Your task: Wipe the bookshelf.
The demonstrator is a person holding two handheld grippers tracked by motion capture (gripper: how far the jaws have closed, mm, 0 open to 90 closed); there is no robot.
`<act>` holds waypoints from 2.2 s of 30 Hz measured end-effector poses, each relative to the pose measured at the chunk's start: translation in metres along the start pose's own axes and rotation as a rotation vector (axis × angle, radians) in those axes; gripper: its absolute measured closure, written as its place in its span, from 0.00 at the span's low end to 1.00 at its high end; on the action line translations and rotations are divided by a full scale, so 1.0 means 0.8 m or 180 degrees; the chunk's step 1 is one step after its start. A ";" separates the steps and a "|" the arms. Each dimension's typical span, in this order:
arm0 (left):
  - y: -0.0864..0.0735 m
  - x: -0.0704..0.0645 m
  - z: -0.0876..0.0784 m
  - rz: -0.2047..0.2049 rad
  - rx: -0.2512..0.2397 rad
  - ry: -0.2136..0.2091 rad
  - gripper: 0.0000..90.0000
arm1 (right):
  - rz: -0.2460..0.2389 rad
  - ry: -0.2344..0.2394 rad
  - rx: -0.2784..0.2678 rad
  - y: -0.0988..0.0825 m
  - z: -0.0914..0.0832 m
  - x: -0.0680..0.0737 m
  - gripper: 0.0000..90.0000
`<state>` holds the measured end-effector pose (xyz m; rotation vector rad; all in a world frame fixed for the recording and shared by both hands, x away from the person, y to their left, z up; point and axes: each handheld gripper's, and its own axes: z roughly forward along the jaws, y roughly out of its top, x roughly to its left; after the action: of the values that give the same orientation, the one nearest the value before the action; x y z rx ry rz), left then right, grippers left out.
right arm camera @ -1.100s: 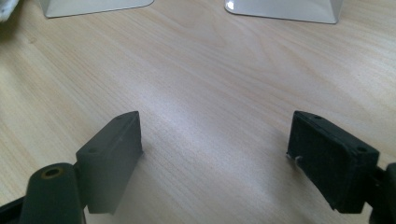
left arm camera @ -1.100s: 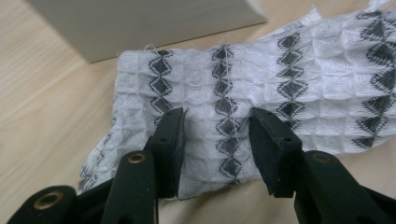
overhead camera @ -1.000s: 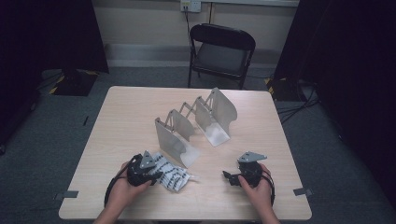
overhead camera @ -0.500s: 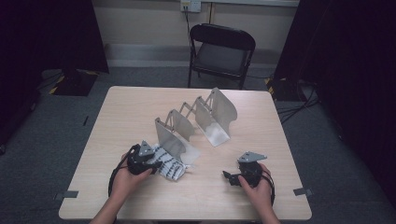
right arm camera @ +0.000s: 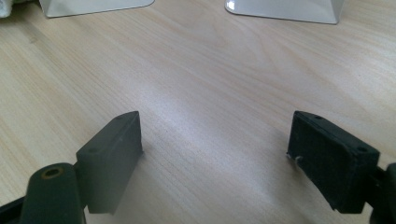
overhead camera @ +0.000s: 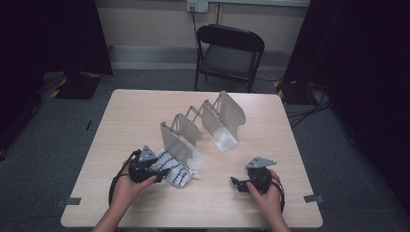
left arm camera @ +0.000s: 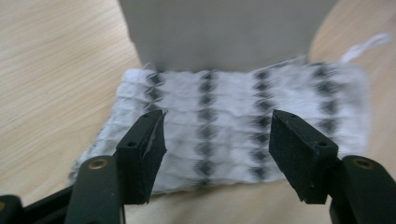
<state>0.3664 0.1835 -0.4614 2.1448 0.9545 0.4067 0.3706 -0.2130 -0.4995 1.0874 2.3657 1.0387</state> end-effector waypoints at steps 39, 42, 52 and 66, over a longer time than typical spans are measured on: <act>-0.016 -0.026 0.032 0.0088 0.0117 0.0111 0.71 | 0.0000 -0.0005 0.0003 0.000 0.000 0.000 0.19; -0.016 -0.029 0.033 0.0050 0.0093 0.0117 0.77 | -0.0001 -0.0005 0.0003 0.000 0.000 0.000 0.19; -0.013 -0.030 0.032 0.0010 0.0104 0.0115 0.84 | -0.0002 0.0001 0.0004 0.000 0.000 0.000 0.18; -0.001 -0.023 0.002 -0.0070 0.0170 -0.0003 0.84 | -0.0003 0.0002 0.0005 0.000 0.000 0.000 0.18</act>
<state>0.3547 0.1690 -0.4629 2.1803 0.9978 0.3732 0.3707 -0.2130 -0.4995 1.0864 2.3676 1.0372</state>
